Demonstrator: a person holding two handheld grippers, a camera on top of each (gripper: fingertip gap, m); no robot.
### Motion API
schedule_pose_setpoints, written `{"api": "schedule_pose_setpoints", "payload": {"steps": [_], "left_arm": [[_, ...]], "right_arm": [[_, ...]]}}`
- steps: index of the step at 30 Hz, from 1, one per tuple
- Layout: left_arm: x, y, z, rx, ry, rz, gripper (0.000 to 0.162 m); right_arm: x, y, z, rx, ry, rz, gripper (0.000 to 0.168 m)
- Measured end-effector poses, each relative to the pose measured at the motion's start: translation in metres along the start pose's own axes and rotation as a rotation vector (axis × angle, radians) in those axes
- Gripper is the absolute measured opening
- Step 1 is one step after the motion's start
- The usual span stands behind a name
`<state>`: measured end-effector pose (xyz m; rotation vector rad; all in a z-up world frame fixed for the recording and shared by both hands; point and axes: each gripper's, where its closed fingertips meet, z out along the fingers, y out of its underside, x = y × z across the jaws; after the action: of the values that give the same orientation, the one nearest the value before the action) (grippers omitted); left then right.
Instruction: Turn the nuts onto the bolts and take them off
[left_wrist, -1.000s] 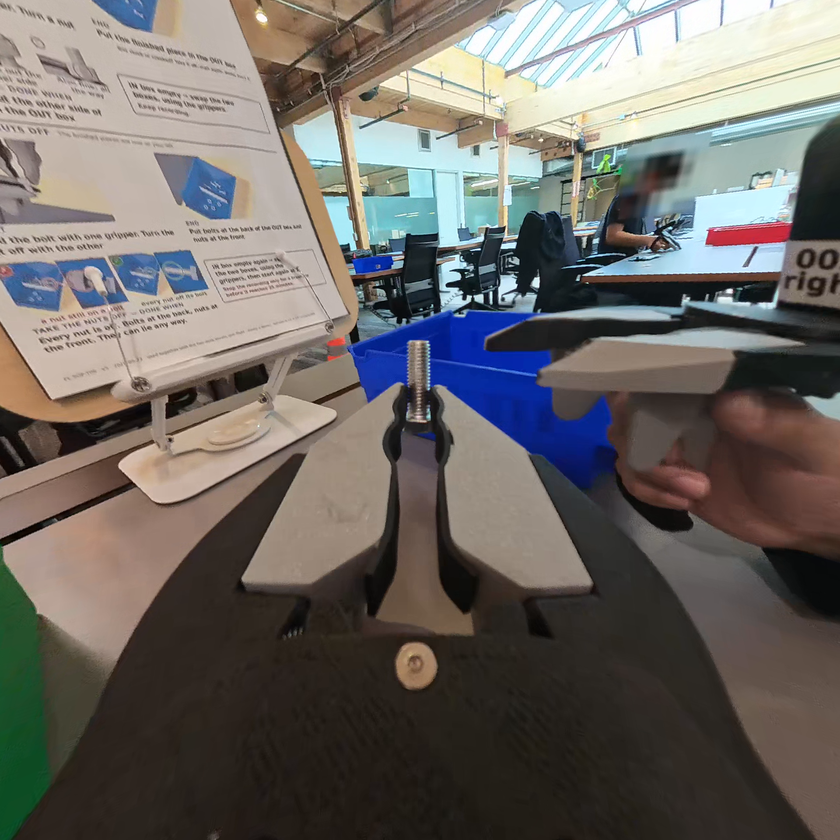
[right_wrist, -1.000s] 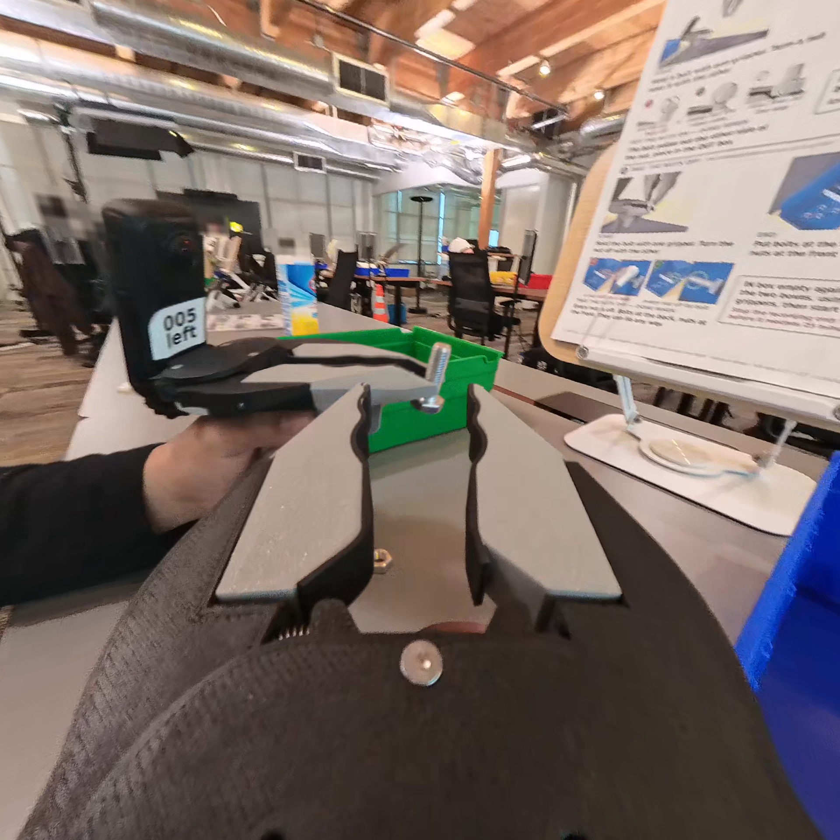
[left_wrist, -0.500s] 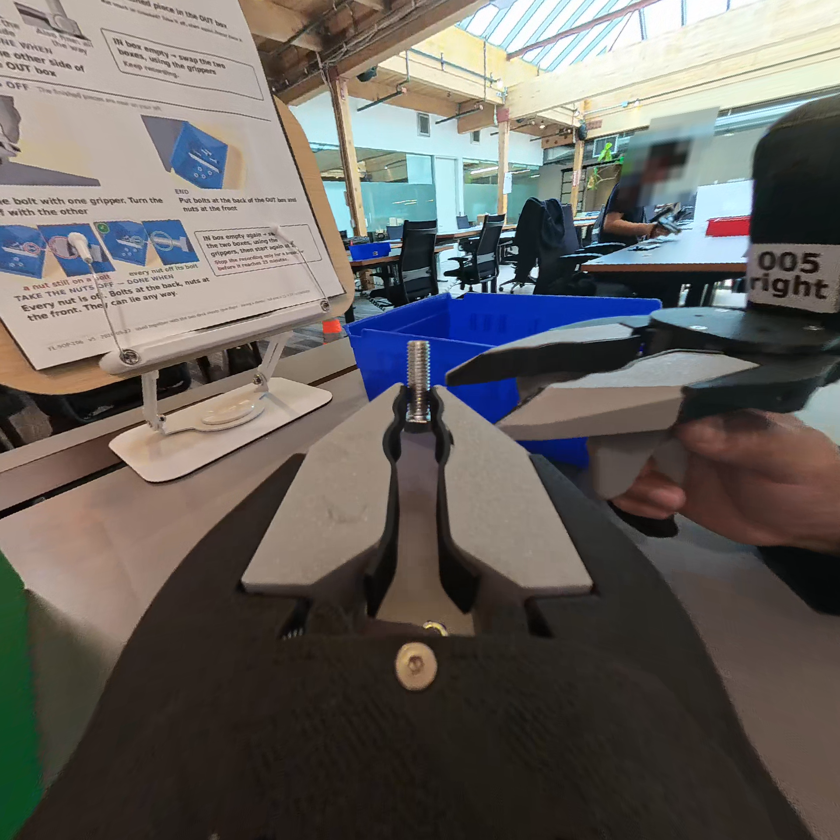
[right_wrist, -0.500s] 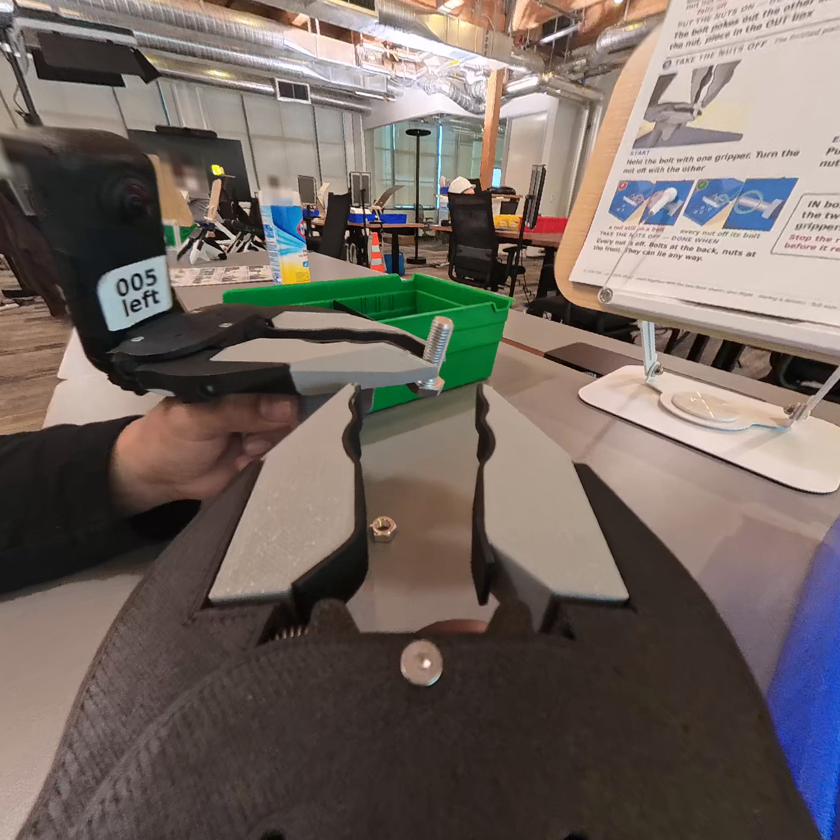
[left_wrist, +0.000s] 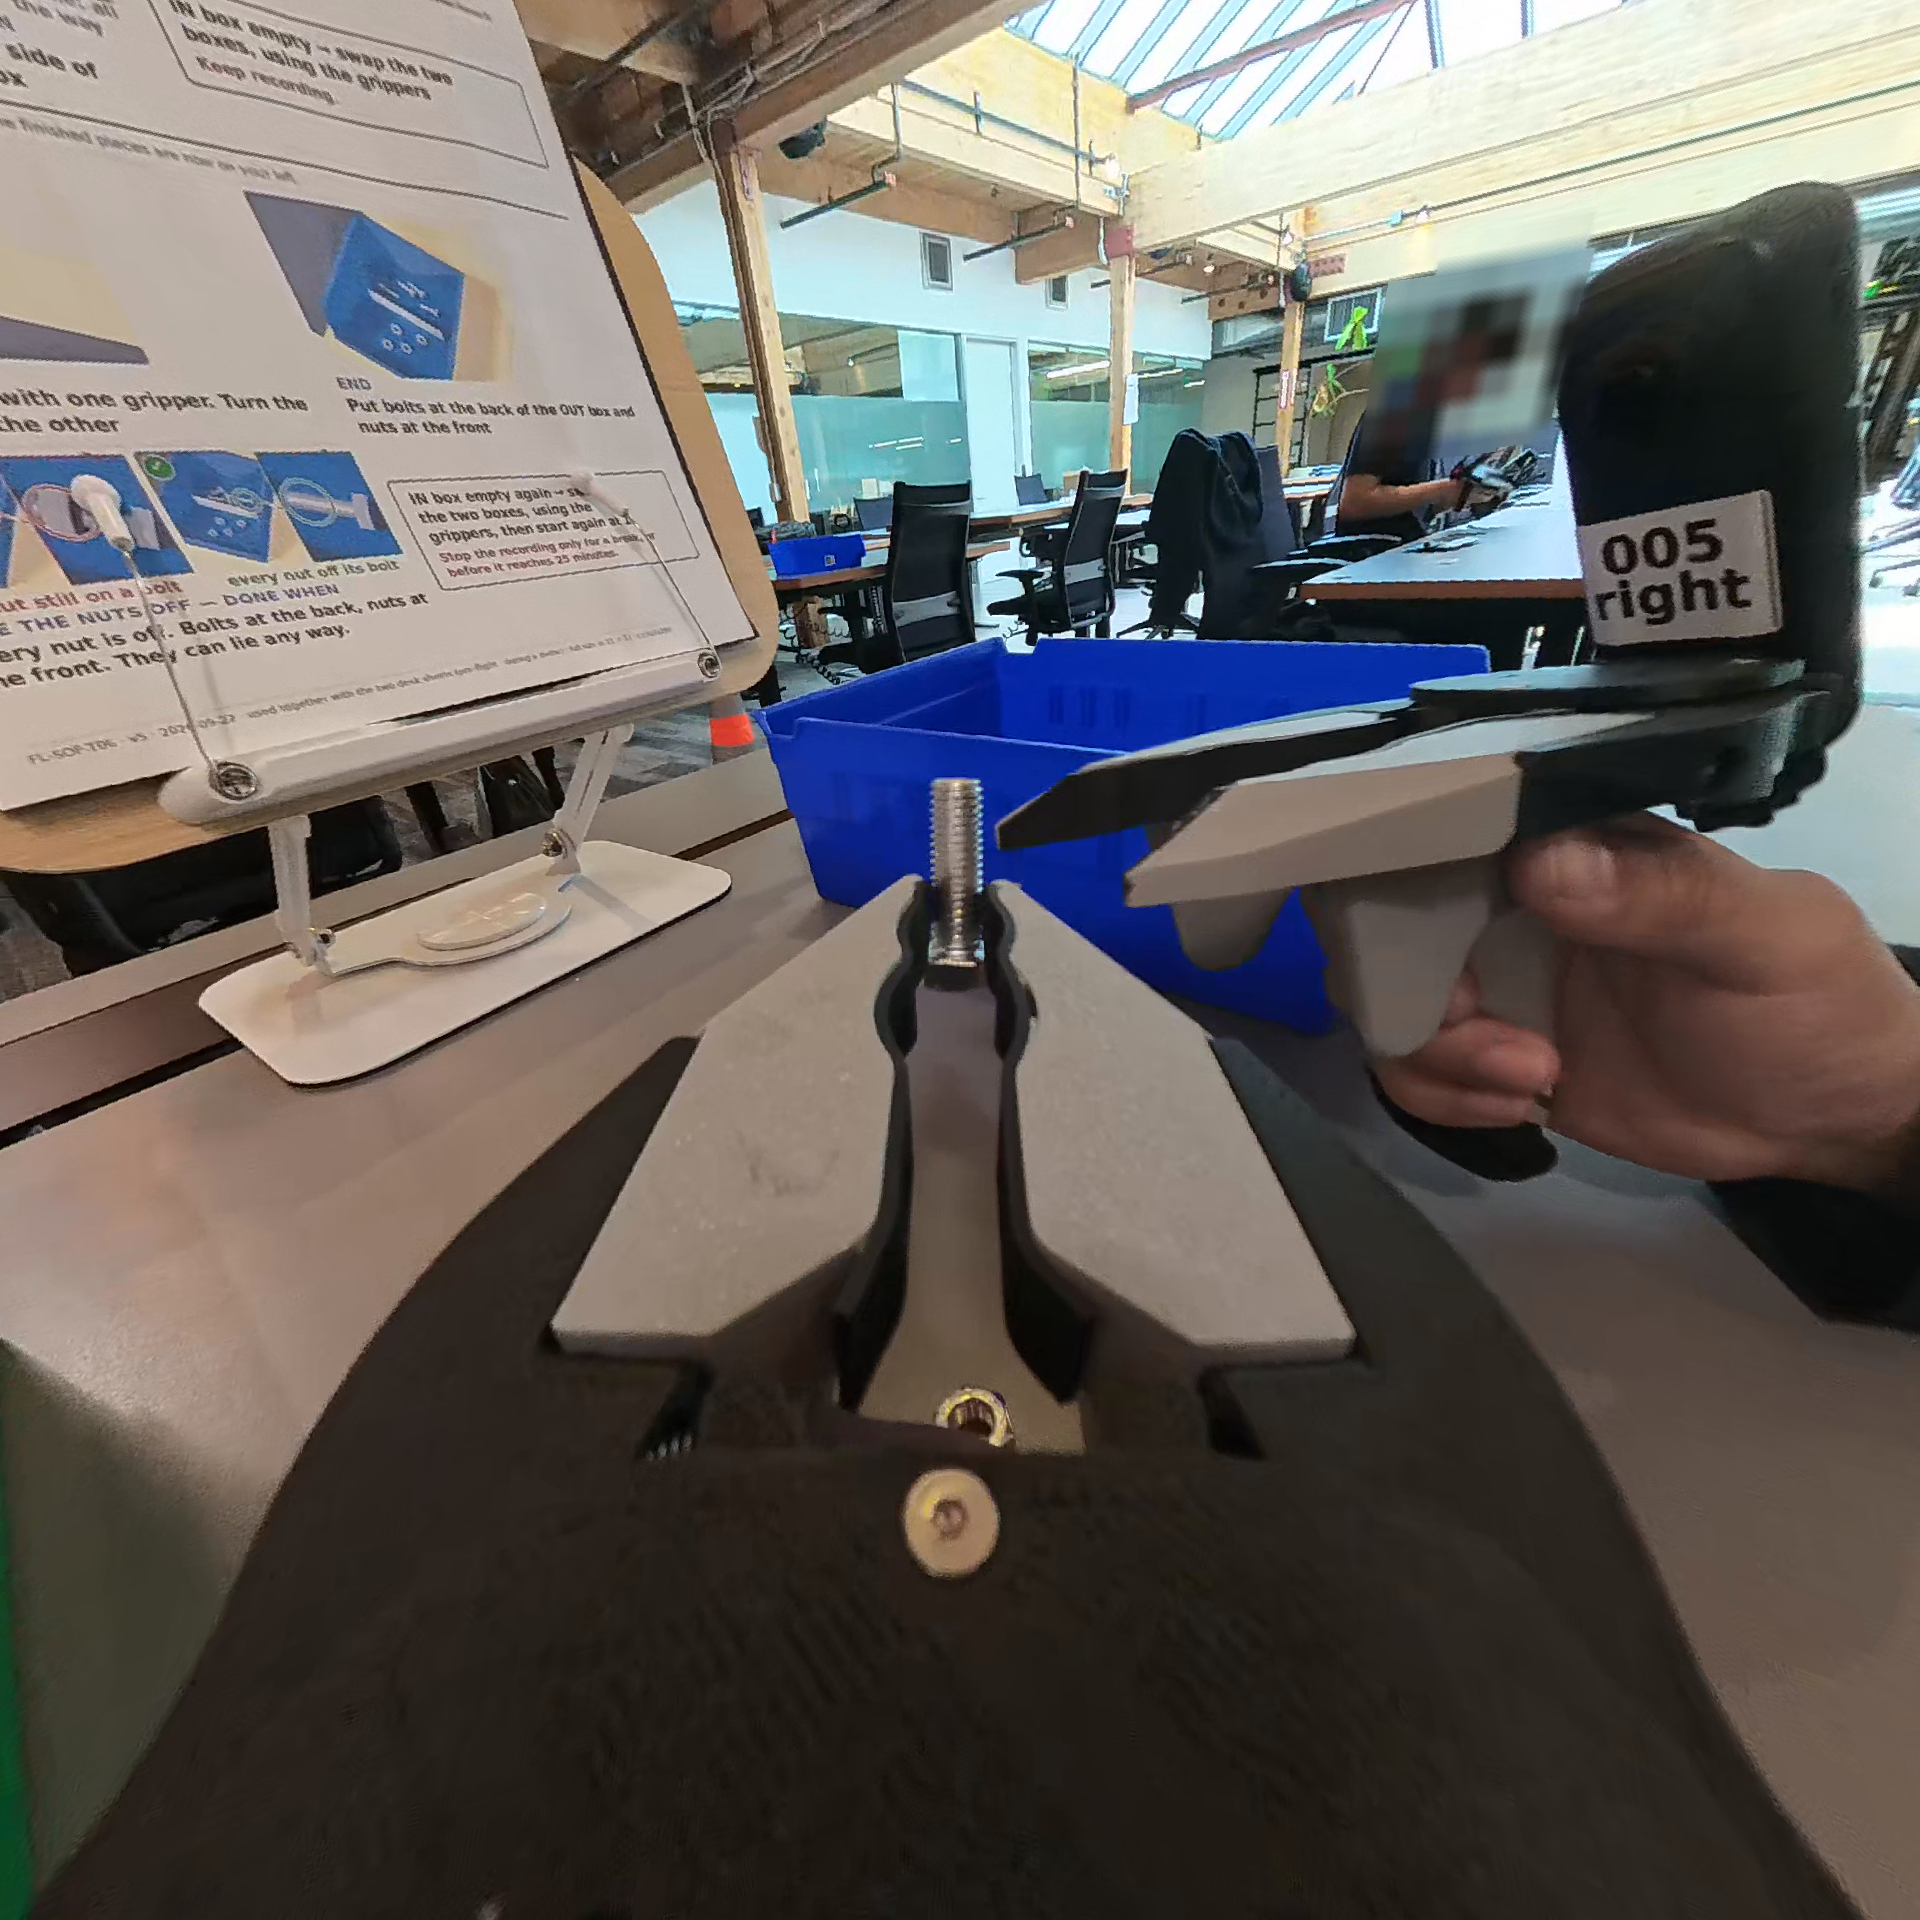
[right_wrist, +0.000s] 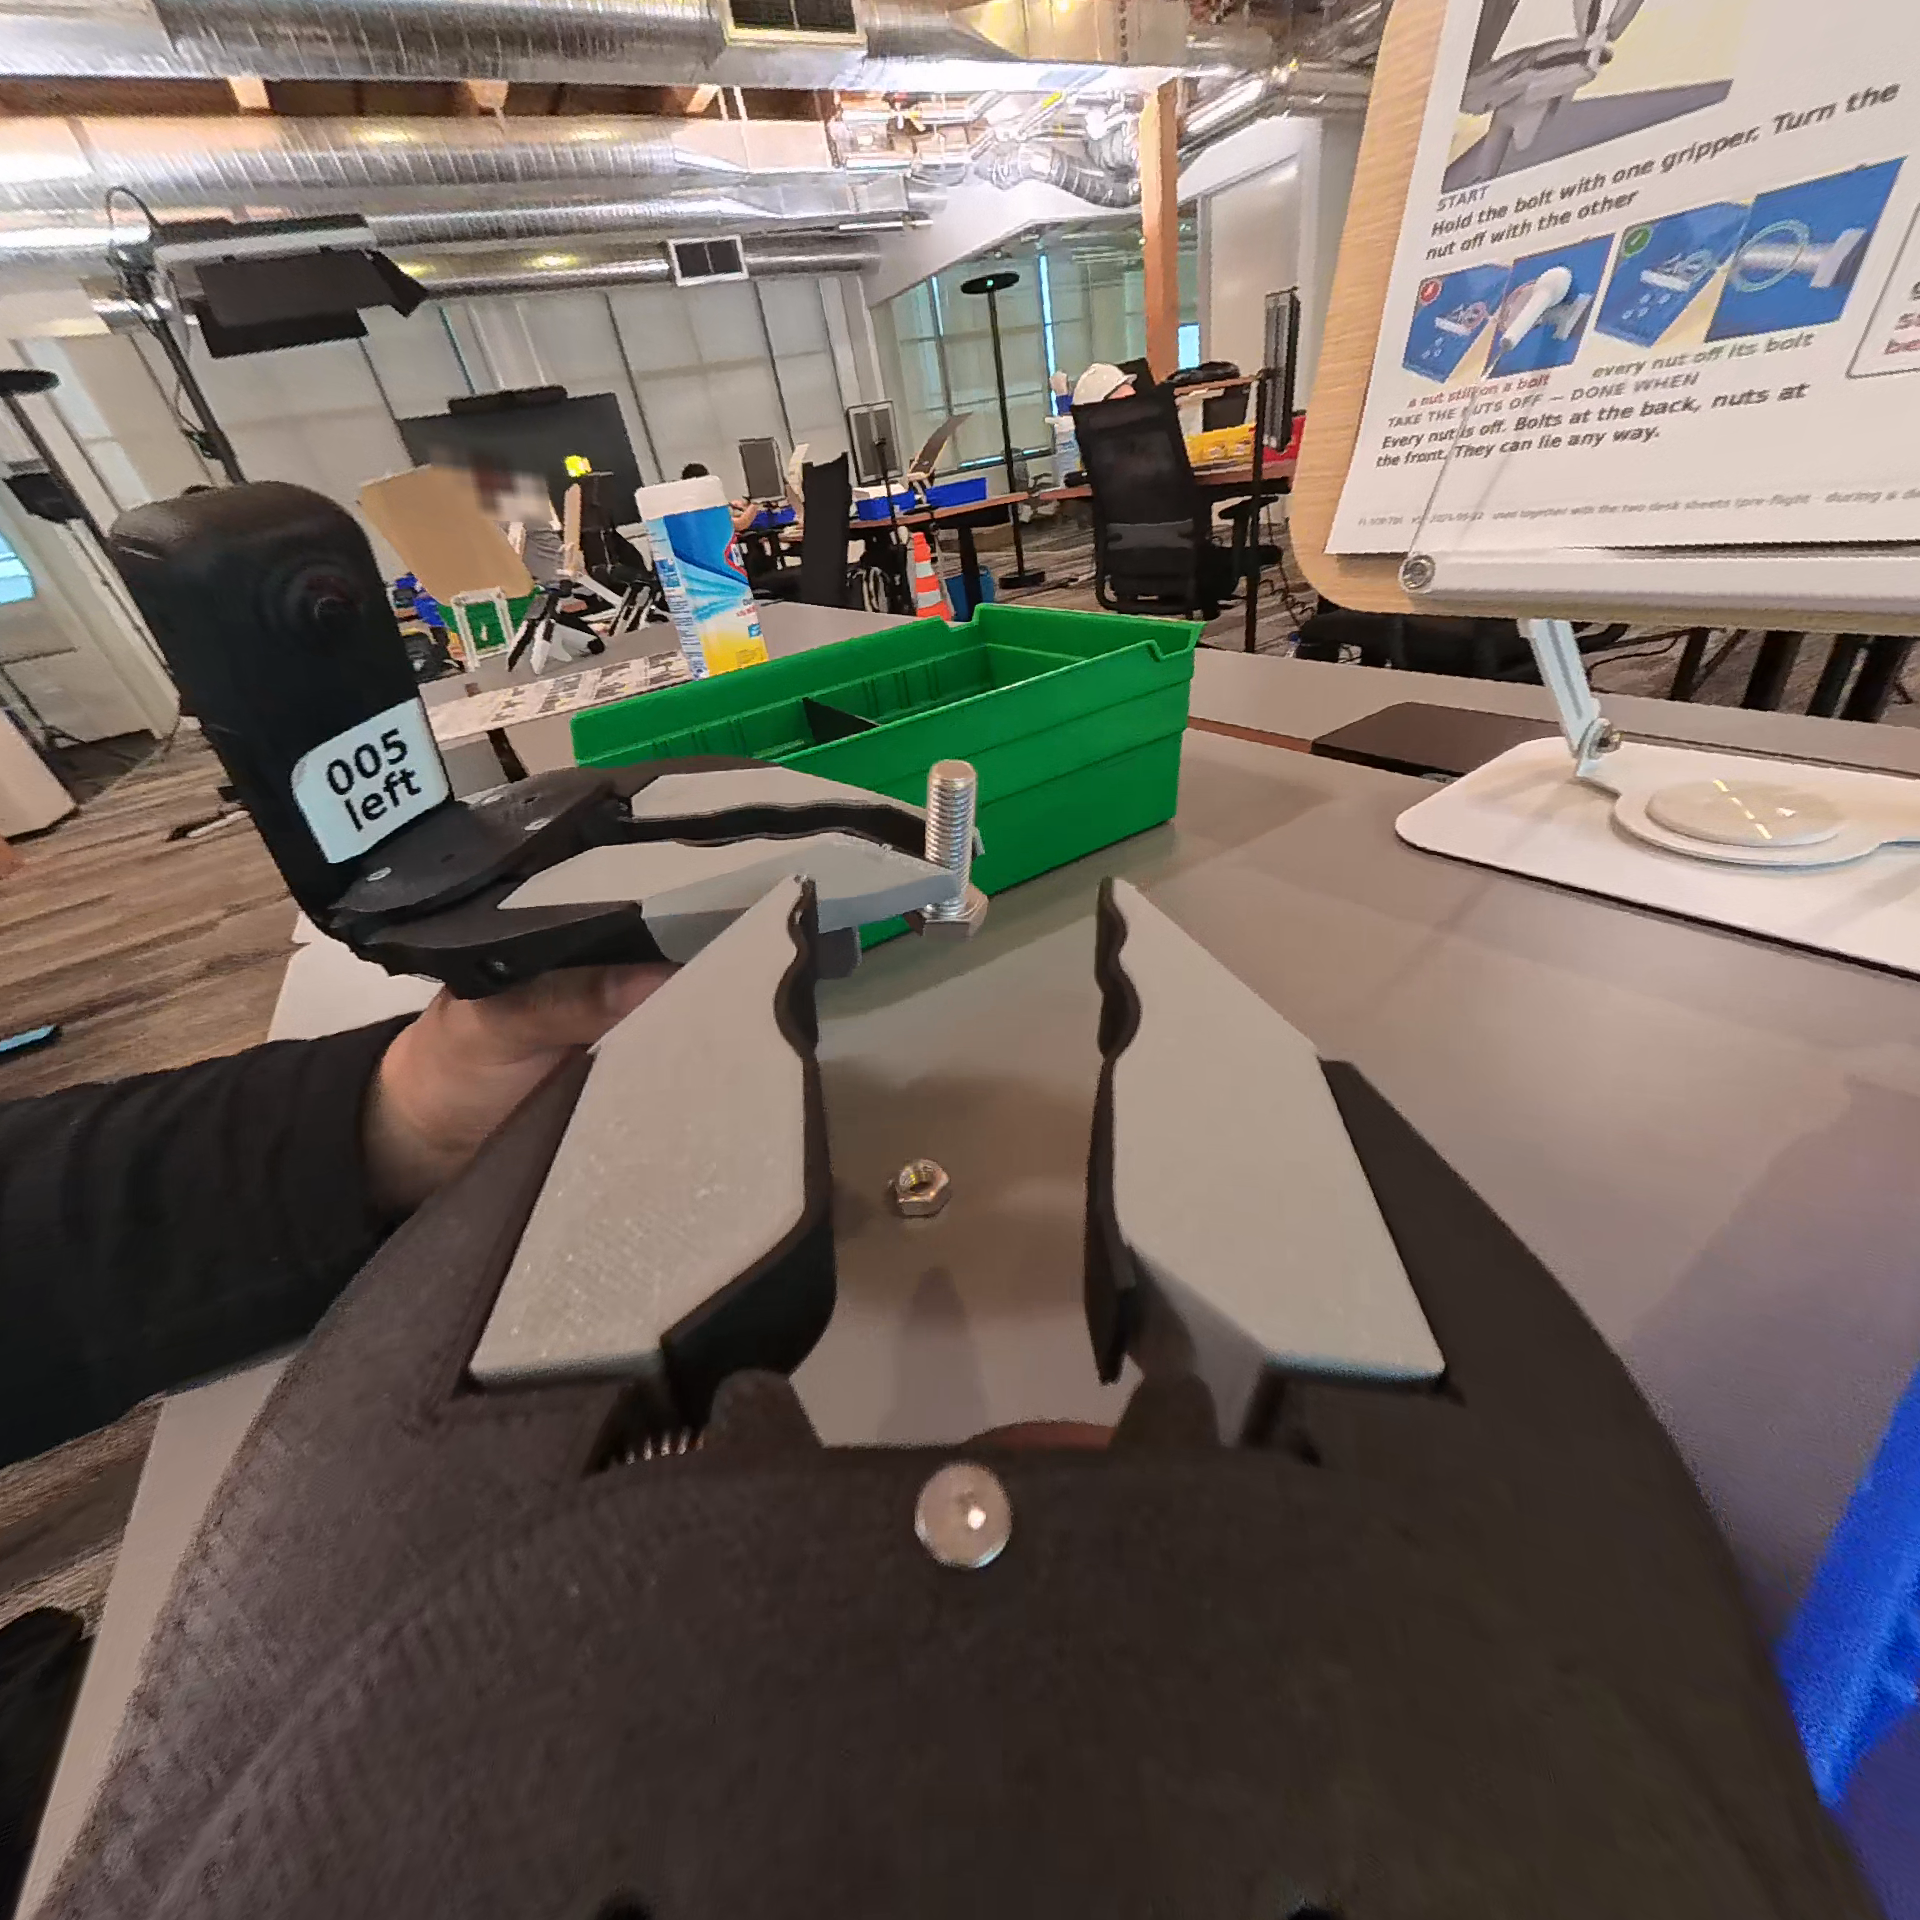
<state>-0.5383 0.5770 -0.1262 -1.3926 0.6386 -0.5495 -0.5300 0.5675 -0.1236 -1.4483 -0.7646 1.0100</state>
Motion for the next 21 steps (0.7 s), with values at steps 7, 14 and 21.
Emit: {"api": "schedule_pose_setpoints", "payload": {"steps": [7,14,21], "left_arm": [[-0.001,0.000,-0.001,0.014,0.026,-0.064,0.007],[0.017,0.003,0.001,-0.008,0.114,0.008,0.007],[0.026,0.006,0.002,-0.013,0.130,0.058,0.007]], "right_arm": [[-0.002,-0.001,0.001,-0.003,0.005,-0.018,0.049],[-0.004,-0.006,0.002,0.017,-0.036,0.043,0.047],[-0.007,-0.006,0.001,0.012,-0.060,0.039,0.007]]}}
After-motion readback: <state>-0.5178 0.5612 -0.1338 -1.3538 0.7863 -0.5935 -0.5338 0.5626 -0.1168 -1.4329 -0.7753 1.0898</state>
